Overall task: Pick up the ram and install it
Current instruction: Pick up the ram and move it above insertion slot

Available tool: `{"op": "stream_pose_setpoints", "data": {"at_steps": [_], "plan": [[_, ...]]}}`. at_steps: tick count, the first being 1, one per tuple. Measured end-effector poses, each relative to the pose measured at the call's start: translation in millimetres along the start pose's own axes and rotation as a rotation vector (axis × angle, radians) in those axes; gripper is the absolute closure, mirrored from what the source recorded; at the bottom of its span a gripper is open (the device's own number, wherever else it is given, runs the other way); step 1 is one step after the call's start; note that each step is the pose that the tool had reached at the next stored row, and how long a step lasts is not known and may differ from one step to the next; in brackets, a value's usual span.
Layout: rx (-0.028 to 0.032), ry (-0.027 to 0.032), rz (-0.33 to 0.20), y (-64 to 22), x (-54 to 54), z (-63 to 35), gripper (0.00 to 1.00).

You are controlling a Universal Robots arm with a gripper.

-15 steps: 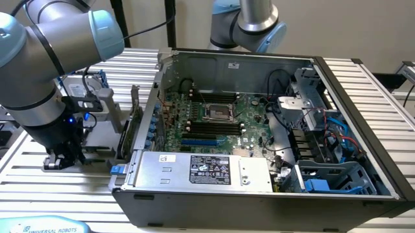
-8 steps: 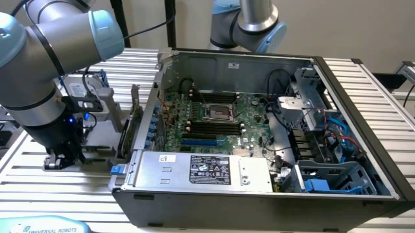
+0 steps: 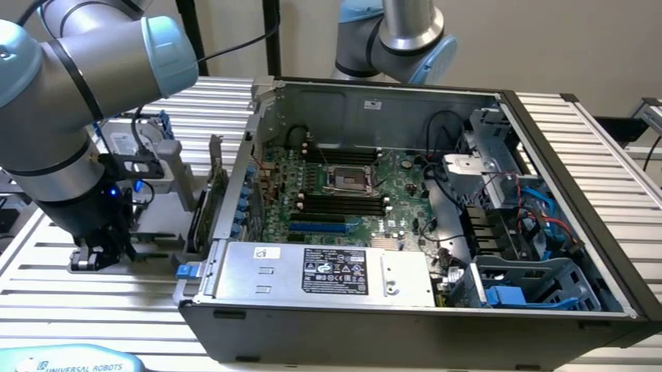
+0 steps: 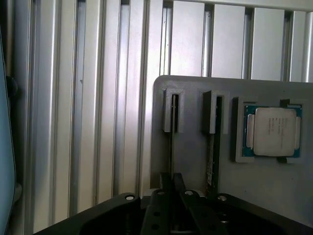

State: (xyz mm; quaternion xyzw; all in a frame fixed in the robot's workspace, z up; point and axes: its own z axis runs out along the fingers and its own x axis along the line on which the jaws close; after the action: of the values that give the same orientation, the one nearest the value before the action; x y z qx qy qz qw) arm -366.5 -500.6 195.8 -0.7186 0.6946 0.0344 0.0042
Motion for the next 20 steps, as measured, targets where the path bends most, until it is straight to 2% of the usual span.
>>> {"op": "stream_pose_setpoints", "data": {"at_steps": [5,11,14,20], "plan": [[0.0000,-0.0003,0.000,0.1,-0.2,-2.5,0.87],[-0.0007,-0.0010,0.000,0.0,-0.7,-13.2,0.87],[-0.0013,-0.0012,0.000,0.3,-1.2,-22.2,0.87],[-0.0034,-0.0015,0.000,0.6,-2.6,-47.8,0.87]]}}
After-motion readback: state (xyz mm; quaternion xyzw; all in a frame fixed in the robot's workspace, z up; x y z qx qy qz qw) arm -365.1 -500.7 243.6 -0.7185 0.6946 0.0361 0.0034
